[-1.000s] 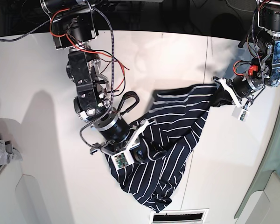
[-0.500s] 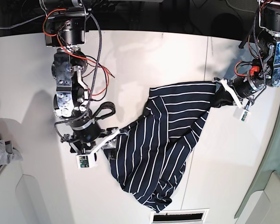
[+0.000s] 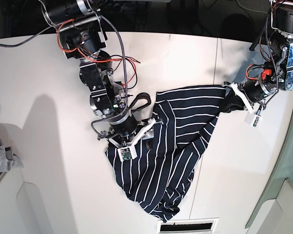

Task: Layout the t-shirt on the table in an organized manner, then fold the t-shirt properly
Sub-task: 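Lift the shirt and pull the grippers apart to spread it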

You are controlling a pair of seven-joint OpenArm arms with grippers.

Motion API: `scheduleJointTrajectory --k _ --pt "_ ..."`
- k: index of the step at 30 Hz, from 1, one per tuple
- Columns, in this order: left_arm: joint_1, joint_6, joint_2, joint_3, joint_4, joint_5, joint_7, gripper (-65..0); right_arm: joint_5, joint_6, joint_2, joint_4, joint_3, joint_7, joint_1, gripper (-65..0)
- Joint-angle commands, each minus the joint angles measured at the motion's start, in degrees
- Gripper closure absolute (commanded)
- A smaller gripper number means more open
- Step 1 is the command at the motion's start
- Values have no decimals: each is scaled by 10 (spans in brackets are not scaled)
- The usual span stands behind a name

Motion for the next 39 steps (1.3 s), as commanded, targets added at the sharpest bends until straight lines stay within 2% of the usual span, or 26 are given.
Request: scheduleJointTrajectory --k 1,4,5,7,10,11,15,18,22,28,33,37,39 --pt "-3 -5 -9 -3 9 -10 -9 0 -3 2 -15 -12 -1 18 27 -345" --pt "3 -5 -7 -3 9 -10 -9 0 -14 17 -15 -65 -14 19 54 -343" --pt "5 -5 -7 -3 9 -10 -9 0 -24 17 -15 -77 -14 19 62 -323" --pt "8 -5 -7 -3 9 -10 -9 0 -42 17 -14 -87 -14 19 71 -222" --pt "9 -5 -7 -3 9 -10 -9 0 -66 17 -14 -74 -14 38 74 -24" --pt "9 -5 -7 -3 9 -10 -9 0 -66 17 -14 -66 -14 39 74 0" --pt "8 -5 -7 -10 9 -10 -4 0 -96 17 -9 -23 -13 13 74 0" --pt "8 -5 -7 -49 9 -33 24 0 -97 11 9 34 -11 -21 73 0" --pt "8 -5 -22 -147 9 -121 77 0 -97 2 43 147 21 -86 67 0" --pt "9 -5 -78 -261 25 -244 166 0 -74 2 118 345 125 -205 18 0" --pt "35 -5 -119 -287 84 -379 271 0 -19 3 182 410 234 -208 -51 0" --pt "80 -5 -122 -287 152 -458 351 0 5 4 195 411 309 -209 -116 0" --pt "109 -5 -114 -287 173 -476 357 0 30 4 194 411 336 -209 -151 0"
